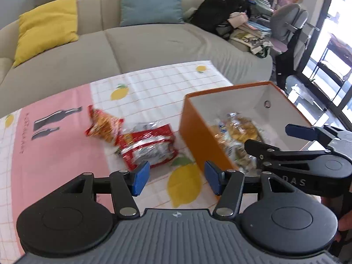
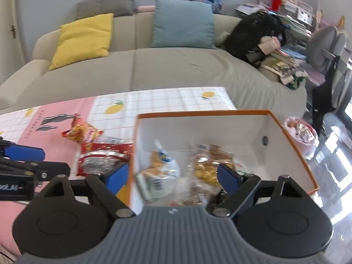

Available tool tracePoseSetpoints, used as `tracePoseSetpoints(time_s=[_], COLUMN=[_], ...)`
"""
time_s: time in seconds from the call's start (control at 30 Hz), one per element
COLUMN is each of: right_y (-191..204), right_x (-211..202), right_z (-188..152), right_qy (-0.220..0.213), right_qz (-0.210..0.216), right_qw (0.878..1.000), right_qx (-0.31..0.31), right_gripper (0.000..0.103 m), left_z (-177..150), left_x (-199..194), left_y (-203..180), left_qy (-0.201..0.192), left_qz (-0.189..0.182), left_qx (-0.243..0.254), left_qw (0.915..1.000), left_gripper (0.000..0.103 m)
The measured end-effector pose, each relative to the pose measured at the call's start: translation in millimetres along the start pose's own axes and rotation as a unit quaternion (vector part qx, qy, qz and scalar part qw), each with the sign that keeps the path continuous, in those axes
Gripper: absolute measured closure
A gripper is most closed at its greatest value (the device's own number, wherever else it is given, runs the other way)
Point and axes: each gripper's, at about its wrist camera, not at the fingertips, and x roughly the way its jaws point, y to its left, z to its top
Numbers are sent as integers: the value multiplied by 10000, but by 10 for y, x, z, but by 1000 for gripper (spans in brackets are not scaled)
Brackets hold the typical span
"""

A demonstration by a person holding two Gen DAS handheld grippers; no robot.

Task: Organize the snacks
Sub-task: 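Move both tools back toward the red bags on the table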

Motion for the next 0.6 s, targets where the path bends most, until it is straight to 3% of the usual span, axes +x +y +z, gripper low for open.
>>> tracePoseSetpoints(time_s=[0.13,0.27,0.6], right_y=[289,551,906], right_x=[-8,63,322], right_z=[-74,-137,-131], right_qy=[-80,-80,-249], right_qz=[194,380,527], right_qw=[9994,9968,9849], right_qx=[-284,-705,-1632], right_gripper=[19,27,34], left_z=[-113,-208,-341], left_x=[-8,10,174], left_y=[179,314,670], left_qy=[15,52,139], left_qz=[112,146,88], left_qx=[8,111,95], left_qw=[9999,9998,9998], left_gripper=[36,36,36])
